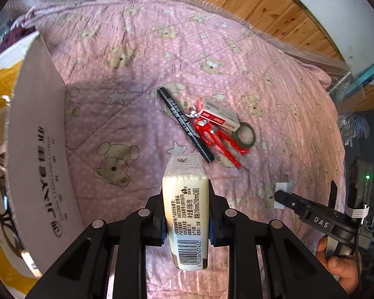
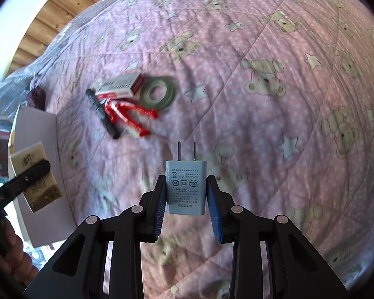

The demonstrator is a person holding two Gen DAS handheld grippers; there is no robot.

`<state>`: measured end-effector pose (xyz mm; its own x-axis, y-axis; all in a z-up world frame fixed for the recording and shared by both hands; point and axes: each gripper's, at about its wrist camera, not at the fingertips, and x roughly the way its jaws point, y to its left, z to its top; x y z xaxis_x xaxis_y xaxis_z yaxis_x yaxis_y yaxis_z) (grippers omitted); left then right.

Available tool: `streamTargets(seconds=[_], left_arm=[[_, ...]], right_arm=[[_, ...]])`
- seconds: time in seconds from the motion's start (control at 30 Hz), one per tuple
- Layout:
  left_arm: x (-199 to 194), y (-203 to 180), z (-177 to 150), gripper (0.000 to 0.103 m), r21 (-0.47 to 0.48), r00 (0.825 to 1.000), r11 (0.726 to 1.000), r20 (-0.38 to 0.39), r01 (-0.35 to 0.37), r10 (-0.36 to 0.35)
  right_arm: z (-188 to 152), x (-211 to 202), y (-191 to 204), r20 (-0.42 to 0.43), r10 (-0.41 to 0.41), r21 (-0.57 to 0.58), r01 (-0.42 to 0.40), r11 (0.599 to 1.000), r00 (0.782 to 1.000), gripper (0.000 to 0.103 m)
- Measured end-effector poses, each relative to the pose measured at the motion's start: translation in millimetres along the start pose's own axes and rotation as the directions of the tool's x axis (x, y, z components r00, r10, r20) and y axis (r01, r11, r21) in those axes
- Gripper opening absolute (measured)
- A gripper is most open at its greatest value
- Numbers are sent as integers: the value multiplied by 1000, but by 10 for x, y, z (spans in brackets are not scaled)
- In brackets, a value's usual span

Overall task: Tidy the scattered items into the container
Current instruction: 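Lift and carry the tissue pack and charger toward the white box with both tools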

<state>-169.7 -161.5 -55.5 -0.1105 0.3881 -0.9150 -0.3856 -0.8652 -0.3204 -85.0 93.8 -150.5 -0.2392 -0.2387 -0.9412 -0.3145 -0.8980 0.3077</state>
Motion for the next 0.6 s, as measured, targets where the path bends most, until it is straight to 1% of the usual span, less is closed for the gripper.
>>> streamTargets(seconds=[0.2, 0.6], left_arm=[[-218, -108, -155, 25, 44, 999, 999, 40, 4, -5], [-459, -222, -413, 25, 75, 997, 997, 76, 23, -29]], right_arm=[[-218, -99, 11, 5, 5, -16, -5, 1000, 1000, 33], [-567, -204, 139, 0, 14, -61, -14, 998, 1000, 33]])
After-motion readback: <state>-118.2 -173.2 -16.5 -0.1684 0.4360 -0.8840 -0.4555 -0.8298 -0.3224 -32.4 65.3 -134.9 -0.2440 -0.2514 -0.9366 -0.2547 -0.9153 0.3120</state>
